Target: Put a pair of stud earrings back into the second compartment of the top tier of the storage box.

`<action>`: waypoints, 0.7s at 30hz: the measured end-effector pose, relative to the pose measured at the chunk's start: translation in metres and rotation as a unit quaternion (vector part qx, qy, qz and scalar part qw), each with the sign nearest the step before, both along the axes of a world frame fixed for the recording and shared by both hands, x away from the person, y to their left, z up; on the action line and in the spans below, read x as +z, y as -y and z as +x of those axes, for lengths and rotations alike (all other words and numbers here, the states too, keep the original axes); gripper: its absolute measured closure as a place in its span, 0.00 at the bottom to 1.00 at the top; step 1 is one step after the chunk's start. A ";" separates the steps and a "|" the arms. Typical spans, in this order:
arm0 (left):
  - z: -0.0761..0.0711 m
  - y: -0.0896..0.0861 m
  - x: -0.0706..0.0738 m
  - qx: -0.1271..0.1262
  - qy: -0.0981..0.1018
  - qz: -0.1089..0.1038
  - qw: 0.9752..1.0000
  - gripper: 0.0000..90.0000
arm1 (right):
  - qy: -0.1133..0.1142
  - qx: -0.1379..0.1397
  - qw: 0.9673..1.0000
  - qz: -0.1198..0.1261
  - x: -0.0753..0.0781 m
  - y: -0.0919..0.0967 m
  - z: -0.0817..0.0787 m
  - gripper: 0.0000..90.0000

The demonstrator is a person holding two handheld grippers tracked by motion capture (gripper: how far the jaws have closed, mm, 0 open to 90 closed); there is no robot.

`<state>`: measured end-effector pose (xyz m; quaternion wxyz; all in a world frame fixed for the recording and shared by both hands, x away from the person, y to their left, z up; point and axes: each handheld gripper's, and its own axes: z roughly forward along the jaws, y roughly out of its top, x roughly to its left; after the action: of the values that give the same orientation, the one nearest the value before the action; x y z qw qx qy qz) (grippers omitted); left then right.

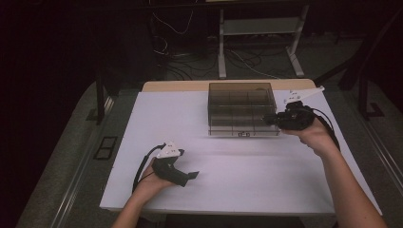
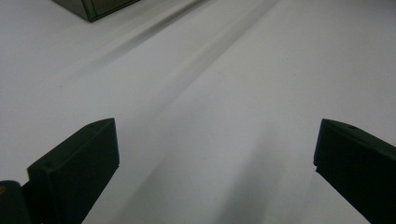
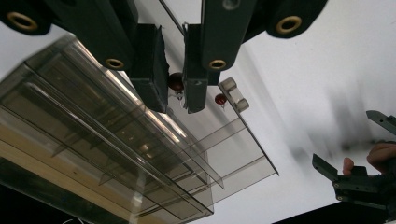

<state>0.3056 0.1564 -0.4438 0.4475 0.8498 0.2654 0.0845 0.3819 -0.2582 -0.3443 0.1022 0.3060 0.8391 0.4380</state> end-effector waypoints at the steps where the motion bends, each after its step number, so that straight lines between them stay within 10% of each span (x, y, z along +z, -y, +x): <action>1: 0.000 0.000 0.000 -0.001 0.000 0.001 1.000 0.00 | -0.001 0.002 1.000 0.000 0.000 -0.002 0.001 0.88; 21: -0.001 0.001 0.000 -0.001 -0.002 0.001 1.000 0.00 | -0.016 0.012 1.000 -0.003 -0.019 -0.030 0.010 0.87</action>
<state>0.3049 0.1558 -0.4441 0.4461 0.8507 0.2655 0.0829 0.3916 -0.2282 -0.3636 0.0842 0.3029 0.8454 0.4317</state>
